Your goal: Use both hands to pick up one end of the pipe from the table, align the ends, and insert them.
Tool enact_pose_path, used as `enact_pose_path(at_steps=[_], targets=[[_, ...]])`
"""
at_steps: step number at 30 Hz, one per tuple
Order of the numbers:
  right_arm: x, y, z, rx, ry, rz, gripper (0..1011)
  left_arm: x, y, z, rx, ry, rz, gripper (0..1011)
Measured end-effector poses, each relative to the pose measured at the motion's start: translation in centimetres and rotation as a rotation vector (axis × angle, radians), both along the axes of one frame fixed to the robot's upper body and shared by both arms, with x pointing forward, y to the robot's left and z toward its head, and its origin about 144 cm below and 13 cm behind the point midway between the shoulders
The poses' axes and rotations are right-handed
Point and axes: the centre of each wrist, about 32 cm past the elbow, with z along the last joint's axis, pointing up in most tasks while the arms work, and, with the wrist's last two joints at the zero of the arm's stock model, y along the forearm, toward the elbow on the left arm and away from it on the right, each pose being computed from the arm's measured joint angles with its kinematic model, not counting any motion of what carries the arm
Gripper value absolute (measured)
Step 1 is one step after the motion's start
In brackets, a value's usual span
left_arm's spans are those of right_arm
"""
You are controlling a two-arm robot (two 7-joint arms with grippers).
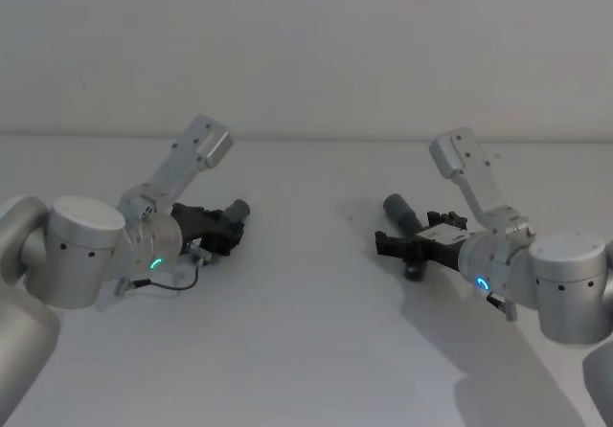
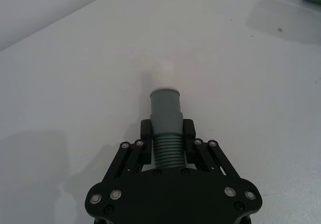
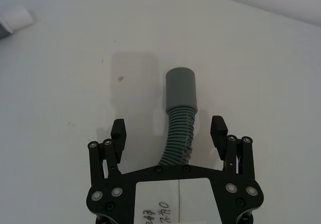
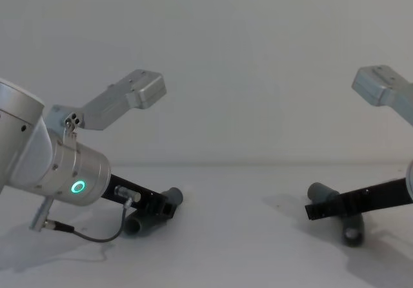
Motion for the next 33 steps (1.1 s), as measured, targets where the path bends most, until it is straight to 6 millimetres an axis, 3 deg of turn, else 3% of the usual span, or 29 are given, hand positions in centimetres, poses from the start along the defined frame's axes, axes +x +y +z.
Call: enact_pose_path(at_steps=[16, 24, 33], targets=[[0.28, 0.12, -0.39, 0.018, 0.024, -0.008, 983, 0.0, 0.0, 0.0, 0.0, 0.0, 0.0, 351], [0.31, 0.14, -0.44, 0.022, 0.027, -0.007, 816, 0.0, 0.0, 0.0, 0.0, 0.0, 0.0, 351], [0.32, 0.14, -0.5, 0.023, 0.029, -0.007, 514, 0.0, 0.0, 0.0, 0.0, 0.0, 0.0, 351]])
